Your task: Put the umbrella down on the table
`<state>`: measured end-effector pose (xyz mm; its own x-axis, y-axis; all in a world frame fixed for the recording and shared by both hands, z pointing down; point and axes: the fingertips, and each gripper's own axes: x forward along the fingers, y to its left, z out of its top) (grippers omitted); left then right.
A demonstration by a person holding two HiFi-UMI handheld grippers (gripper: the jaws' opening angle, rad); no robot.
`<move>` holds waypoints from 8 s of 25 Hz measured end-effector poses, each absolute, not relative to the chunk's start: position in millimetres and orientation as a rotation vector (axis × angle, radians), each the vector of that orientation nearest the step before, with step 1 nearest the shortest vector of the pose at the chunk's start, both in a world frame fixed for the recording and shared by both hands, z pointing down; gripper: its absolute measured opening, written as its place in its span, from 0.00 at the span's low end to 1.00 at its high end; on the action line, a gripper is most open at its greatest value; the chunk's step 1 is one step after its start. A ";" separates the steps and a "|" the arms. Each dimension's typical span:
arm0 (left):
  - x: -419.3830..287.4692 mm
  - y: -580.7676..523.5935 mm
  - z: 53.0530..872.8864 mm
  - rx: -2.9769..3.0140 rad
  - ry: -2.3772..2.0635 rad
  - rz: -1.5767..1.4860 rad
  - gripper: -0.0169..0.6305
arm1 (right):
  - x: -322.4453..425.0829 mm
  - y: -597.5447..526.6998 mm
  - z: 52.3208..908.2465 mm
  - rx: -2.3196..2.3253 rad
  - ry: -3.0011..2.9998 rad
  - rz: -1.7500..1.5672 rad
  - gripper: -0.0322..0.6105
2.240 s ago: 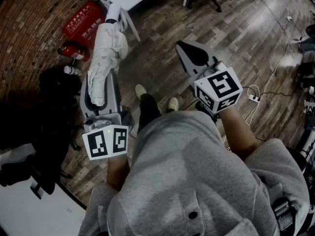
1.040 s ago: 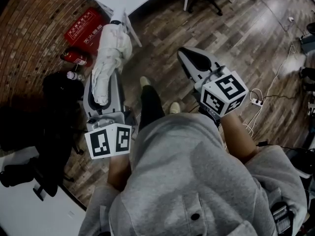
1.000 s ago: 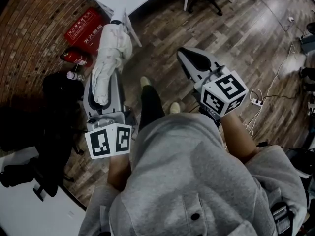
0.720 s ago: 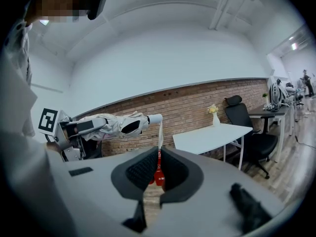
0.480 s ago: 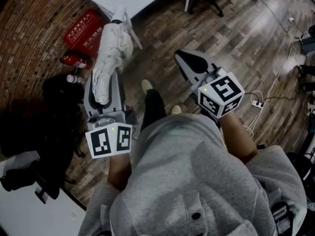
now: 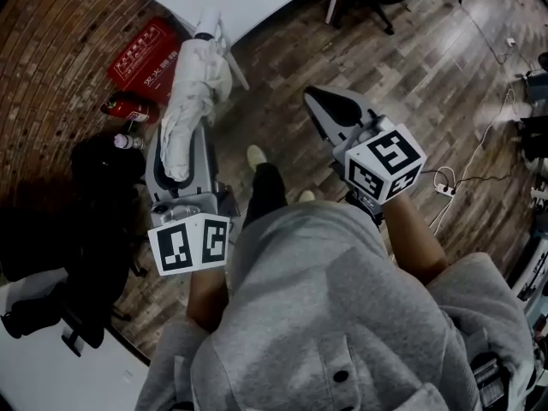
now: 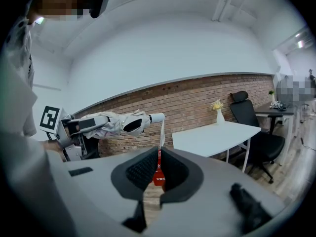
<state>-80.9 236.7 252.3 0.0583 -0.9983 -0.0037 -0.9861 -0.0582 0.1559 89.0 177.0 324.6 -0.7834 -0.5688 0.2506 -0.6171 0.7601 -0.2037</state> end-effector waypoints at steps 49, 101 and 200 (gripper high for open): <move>-219.3 43.2 269.6 2.294 -1.966 -0.083 0.38 | -54.5 -2.0 345.1 1.017 -2.646 0.390 0.10; -225.1 -136.1 295.9 2.253 -1.926 -0.014 0.38 | -54.9 -185.8 350.5 1.047 -2.628 0.393 0.10; -162.3 -267.5 457.3 2.035 -1.855 0.355 0.38 | 17.1 -318.8 392.3 0.955 -2.628 0.471 0.10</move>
<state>-162.3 -267.5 457.3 0.1051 -0.9017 0.4194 -0.9928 -0.0708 0.0965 17.1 -318.8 392.3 -0.7316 -0.5600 0.3888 -0.6601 0.7243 -0.1990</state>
